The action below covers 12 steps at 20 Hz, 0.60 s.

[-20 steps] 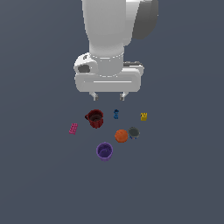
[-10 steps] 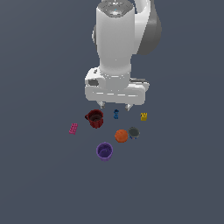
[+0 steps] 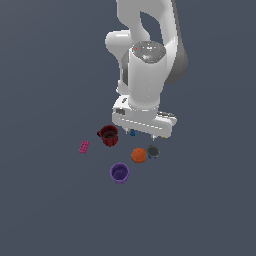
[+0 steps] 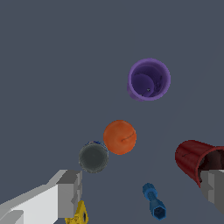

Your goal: Pick up a designated object from a clutter of objects.

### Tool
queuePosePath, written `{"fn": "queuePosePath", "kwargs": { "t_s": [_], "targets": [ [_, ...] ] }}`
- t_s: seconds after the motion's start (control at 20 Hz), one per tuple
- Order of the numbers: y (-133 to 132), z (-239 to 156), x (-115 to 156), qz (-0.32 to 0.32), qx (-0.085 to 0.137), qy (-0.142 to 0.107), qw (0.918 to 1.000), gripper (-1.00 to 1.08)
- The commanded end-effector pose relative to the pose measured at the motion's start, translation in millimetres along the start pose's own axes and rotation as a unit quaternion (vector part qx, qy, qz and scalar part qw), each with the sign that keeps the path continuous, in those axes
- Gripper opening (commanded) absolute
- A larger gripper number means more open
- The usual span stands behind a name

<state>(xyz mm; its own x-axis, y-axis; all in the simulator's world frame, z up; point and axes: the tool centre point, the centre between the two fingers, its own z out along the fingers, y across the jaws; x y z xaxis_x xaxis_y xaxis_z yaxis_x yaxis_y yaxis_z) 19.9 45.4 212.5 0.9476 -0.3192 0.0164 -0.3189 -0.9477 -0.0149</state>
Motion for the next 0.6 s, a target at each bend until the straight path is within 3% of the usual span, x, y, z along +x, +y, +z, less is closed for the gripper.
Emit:
{"fn": "queuePosePath", "kwargs": {
  "t_s": [0.0, 0.55],
  "targets": [
    [-8, 16, -3, 0.024, -0.001, -0.001, 0.9997, 1.0],
    [-39, 86, -26, 0.125, -0.006, -0.004, 0.9921, 1.0]
  ]
}}
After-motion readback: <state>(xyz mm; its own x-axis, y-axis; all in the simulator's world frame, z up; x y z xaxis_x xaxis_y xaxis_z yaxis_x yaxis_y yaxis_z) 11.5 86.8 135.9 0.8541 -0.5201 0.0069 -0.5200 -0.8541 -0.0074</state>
